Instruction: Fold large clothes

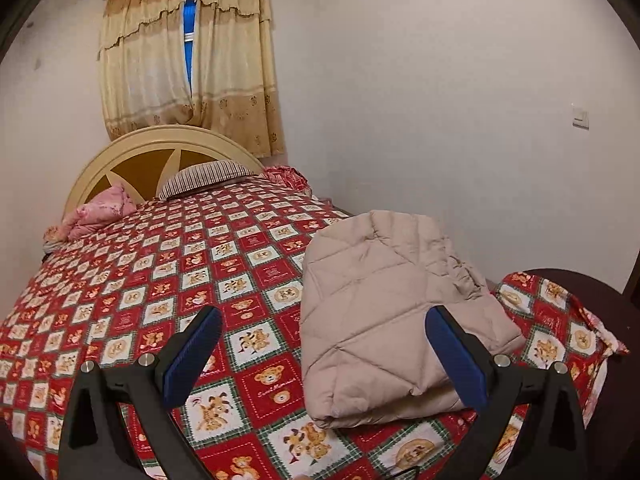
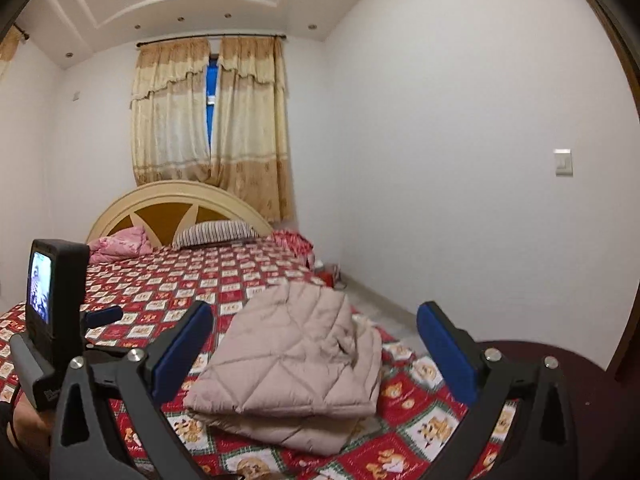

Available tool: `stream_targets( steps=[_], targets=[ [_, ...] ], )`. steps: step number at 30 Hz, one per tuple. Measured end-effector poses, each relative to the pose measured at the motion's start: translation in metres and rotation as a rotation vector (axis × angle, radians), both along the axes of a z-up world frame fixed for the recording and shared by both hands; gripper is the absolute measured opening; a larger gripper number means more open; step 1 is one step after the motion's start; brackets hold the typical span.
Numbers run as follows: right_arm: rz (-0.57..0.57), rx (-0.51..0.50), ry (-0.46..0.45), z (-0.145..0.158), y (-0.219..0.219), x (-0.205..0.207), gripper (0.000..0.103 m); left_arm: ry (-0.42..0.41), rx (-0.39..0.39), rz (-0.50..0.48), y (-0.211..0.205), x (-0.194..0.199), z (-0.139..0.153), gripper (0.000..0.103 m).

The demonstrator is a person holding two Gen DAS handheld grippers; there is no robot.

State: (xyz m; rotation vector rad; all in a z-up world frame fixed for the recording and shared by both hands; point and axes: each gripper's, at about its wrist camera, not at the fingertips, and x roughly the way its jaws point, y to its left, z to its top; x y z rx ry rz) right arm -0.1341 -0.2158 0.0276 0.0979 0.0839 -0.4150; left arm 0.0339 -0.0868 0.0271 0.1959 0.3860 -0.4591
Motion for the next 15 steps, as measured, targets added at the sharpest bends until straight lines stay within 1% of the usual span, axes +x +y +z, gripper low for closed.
stream_targets(
  steps=[4,10,15],
  targets=[
    [-0.018,0.002,-0.013,0.0,0.0,0.002,0.103,-0.012,0.009,0.017,0.001,-0.001,-0.001,0.102],
    [-0.013,0.005,0.024,-0.006,0.001,0.011,0.103,-0.003,-0.002,0.029,0.003,0.0,-0.001,0.102],
    [-0.017,0.016,0.028,-0.008,0.0,0.011,0.103,-0.004,-0.005,0.005,0.002,-0.004,0.001,0.102]
  ],
)
